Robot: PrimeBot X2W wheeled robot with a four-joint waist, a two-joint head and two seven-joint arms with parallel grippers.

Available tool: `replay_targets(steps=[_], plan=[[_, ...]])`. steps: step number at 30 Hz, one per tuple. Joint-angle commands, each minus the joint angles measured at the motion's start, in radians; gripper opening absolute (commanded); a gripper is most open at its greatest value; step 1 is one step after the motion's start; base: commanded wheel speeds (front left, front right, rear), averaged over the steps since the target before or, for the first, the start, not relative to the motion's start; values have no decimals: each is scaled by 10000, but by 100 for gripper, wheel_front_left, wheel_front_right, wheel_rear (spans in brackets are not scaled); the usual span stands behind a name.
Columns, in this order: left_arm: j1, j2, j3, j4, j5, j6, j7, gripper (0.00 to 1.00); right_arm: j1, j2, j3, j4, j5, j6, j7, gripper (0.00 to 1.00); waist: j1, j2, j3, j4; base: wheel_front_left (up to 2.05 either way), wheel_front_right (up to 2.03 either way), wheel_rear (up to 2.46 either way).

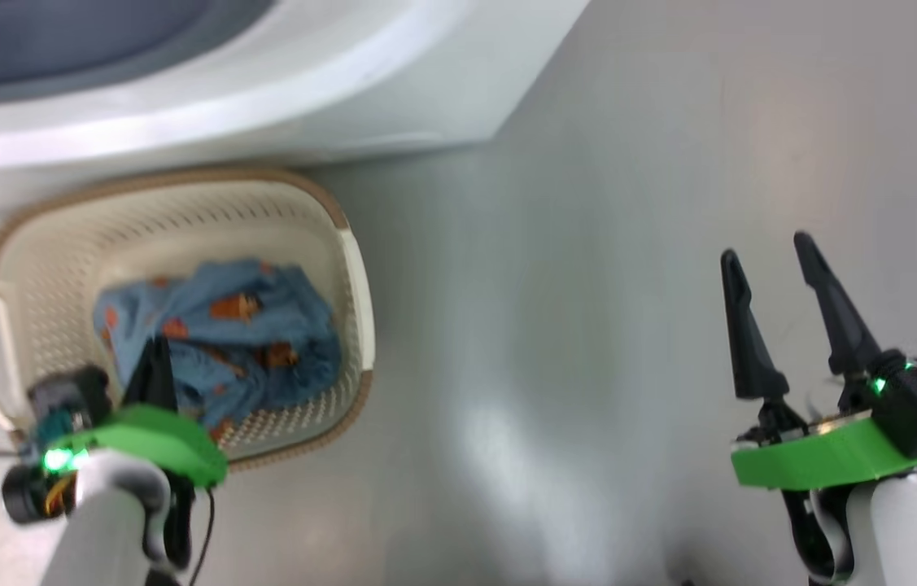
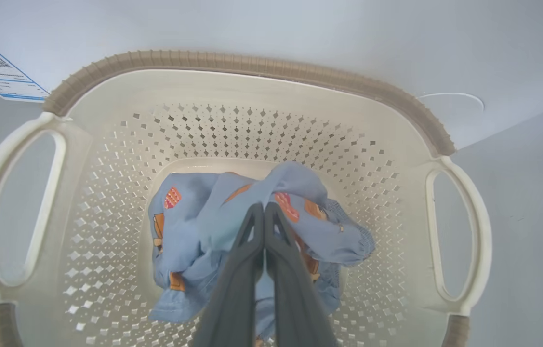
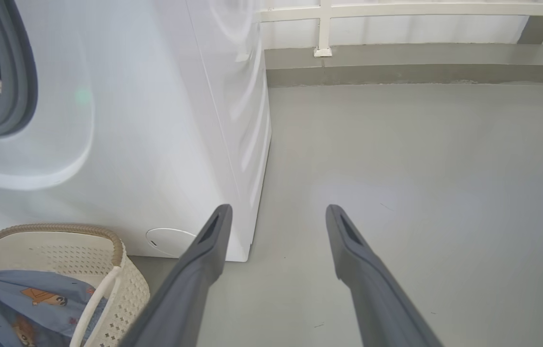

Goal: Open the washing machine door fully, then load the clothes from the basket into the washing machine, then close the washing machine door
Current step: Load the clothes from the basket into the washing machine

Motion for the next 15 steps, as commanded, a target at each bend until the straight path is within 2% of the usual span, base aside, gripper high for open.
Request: replay_targets(steps=[1,15], plan=[[547,216,349,-252,114,-31,-66,0,468,44,251,-132,154,16,-48,100,1,-1,-1230,357,0,0,0],[3241,-191,1081,-2644,783,-135,-66,0,1470,62,367,329,332,16,-48,100,1,-1,-4261,787,0,0,0]])
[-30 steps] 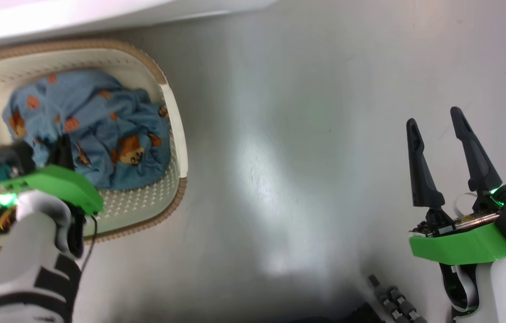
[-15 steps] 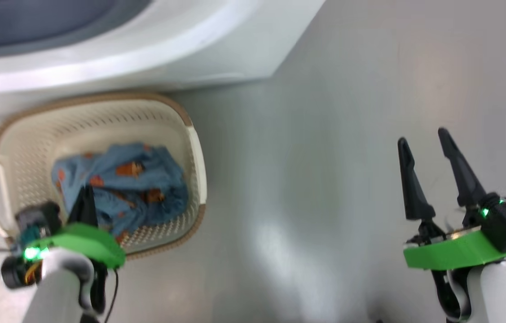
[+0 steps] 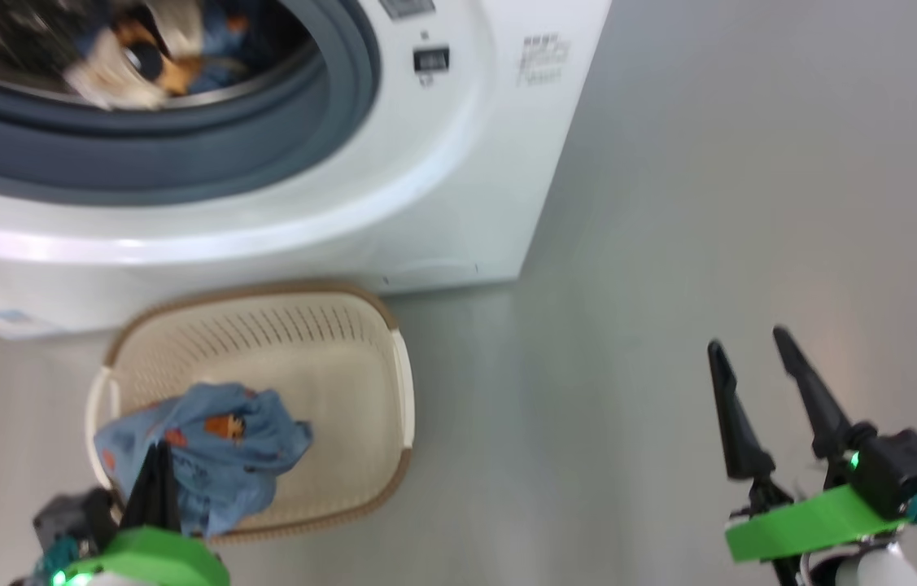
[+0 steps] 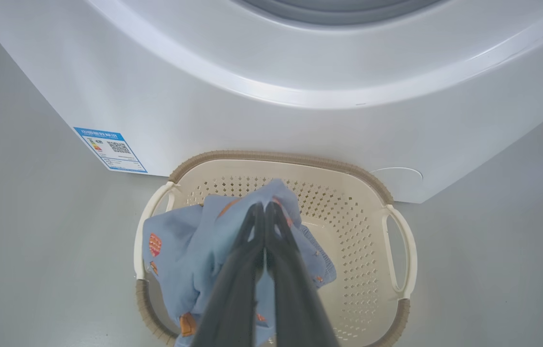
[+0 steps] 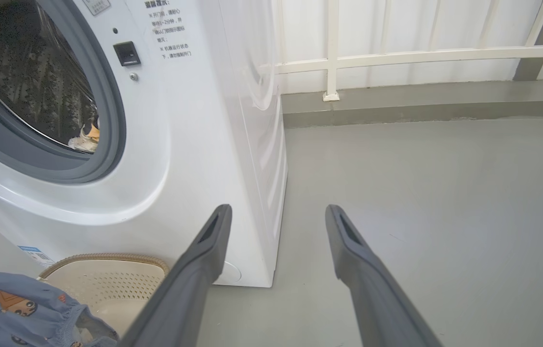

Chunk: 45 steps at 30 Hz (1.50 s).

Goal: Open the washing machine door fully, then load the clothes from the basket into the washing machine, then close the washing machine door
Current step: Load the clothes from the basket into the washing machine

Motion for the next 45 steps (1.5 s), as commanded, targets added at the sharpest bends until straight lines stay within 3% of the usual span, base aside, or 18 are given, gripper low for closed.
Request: replay_targets(steps=[1,11,16,26,45], plan=[[540,129,301,-592,129,2,-66,0,375,42,331,-144,77,16,-48,100,2,0,-1632,353,0,0,0],[2279,98,-56,-2394,201,309,-66,0,1183,67,435,-29,119,16,-48,100,2,0,-3144,431,0,0,0],[3225,97,-323,-3345,186,787,-66,0,1540,71,403,22,105,16,-48,100,2,0,-3931,314,0,0,0],[4072,96,-638,-4965,553,1250,-66,0,2012,69,358,22,70,16,-48,100,2,0,-4585,206,0,0,0],[4532,95,-541,-5999,788,1238,-66,0,2208,70,316,62,126,16,-48,100,2,0,-4863,-27,0,0,0]])
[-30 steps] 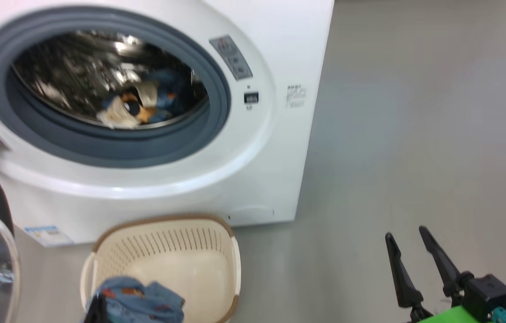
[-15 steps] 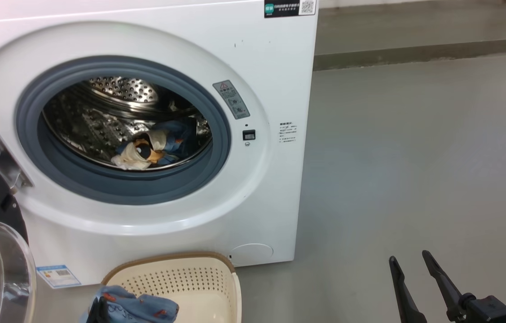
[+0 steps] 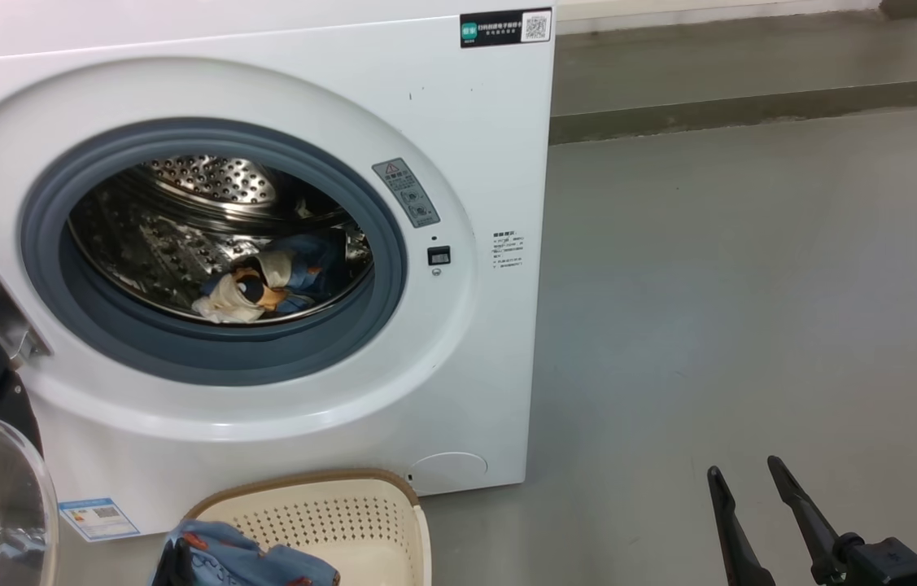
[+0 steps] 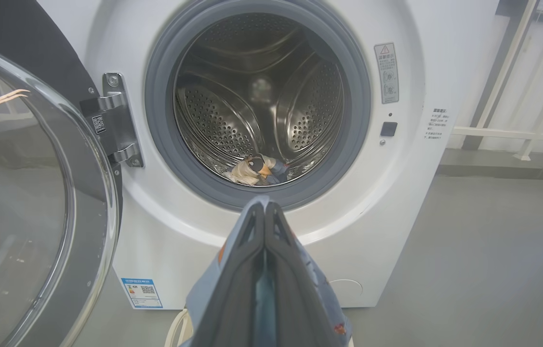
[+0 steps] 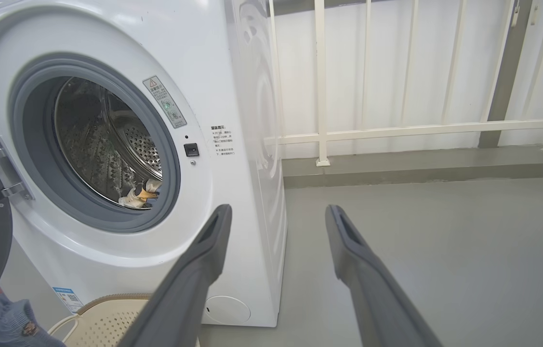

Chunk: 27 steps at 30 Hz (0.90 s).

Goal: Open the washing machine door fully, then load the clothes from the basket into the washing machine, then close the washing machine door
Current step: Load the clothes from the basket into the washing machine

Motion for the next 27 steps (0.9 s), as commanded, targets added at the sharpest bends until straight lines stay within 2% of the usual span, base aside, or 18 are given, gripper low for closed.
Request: replay_targets(steps=[1,13,27], plan=[[-217,51,331,-346,16,-10,-66,0,-142,-57,282,-212,47,16,-48,100,1,0,9,-11,0,0,0],[-818,51,282,-158,-276,-50,-66,0,-311,-45,337,-244,83,16,-48,100,1,0,333,-316,0,0,0],[-2971,215,1035,1077,-119,-518,-66,0,-683,-34,422,-282,277,16,-48,100,1,0,1223,-1472,0,0,0]])
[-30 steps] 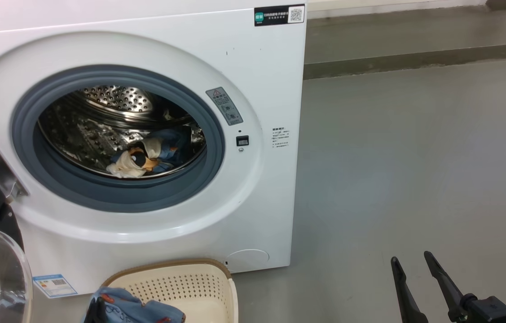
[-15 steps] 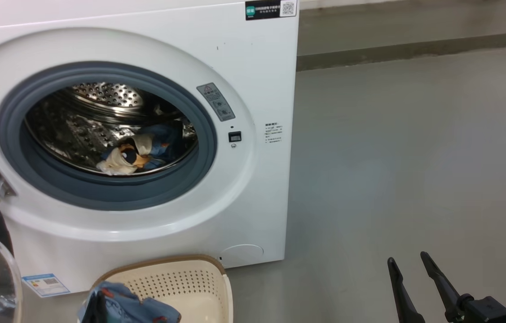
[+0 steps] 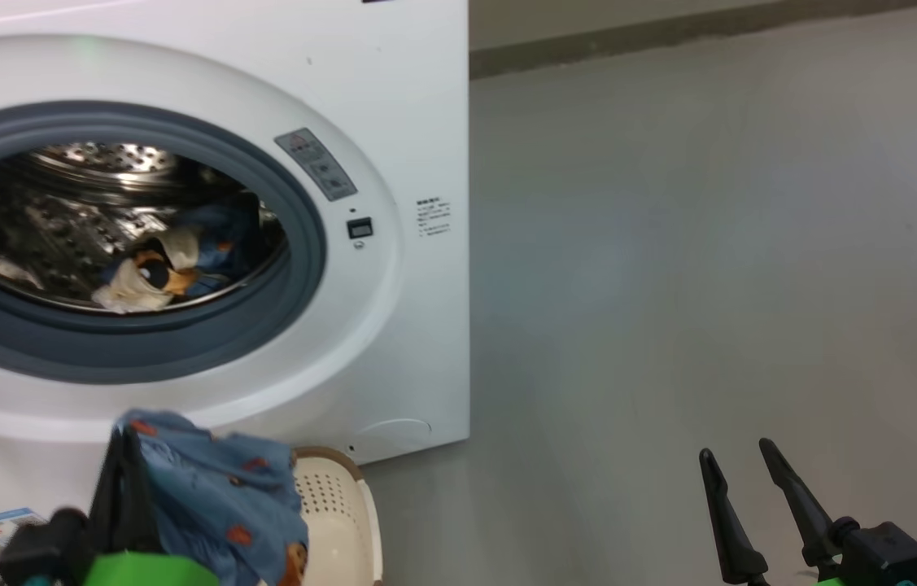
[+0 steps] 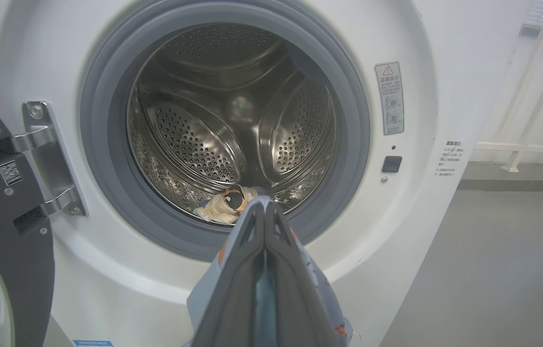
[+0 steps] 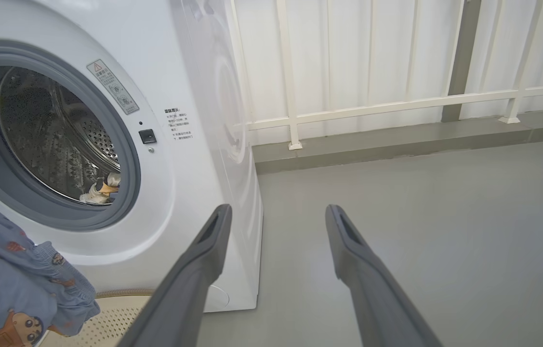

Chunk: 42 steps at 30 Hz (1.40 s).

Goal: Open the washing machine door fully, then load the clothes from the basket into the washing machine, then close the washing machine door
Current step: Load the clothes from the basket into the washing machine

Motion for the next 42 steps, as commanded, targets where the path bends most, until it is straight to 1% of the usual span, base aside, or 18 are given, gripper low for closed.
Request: replay_targets(steps=[1,7,15,16,17,23,25,28,32,42], plan=[[-808,218,454,-11,135,-60,-66,0,-496,-62,269,-302,125,16,-48,100,0,0,493,-455,0,0,0],[-2351,577,871,751,336,-171,-66,0,-932,-62,290,-426,290,16,-48,100,0,0,1422,-945,0,0,0],[-4854,1441,1589,2027,372,-283,-67,0,-1695,-61,371,-661,540,16,-48,100,0,0,3078,-1318,0,0,0],[-4854,1441,1589,2027,372,-283,-67,0,-1695,-61,371,-661,540,16,-48,100,0,0,3078,-1318,0,0,0],[-5524,1695,1723,2413,385,-301,-67,0,-1906,-61,480,-710,556,16,-48,100,0,0,3539,-1350,0,0,0],[-7379,2454,2076,3843,224,-523,-67,0,-2556,-61,923,-879,501,16,-48,100,0,0,4732,-1497,0,0,0],[-7678,2525,2187,4082,112,-561,-67,0,-2642,-61,976,-918,471,16,-48,100,0,0,4908,-1510,0,0,0],[-8490,2841,2338,4734,105,-626,-67,0,-2856,-61,1099,-1021,385,16,-48,100,0,0,5402,-1502,0,0,0],[-9449,3100,2325,5444,310,-763,-67,0,-2991,-61,1294,-1085,233,16,-48,100,0,0,5896,-1461,0,0,0],[-11161,3545,2307,6542,593,-935,-67,0,-2934,-61,1748,-1125,-20,16,-48,100,0,0,6456,-1501,0,0,0]])
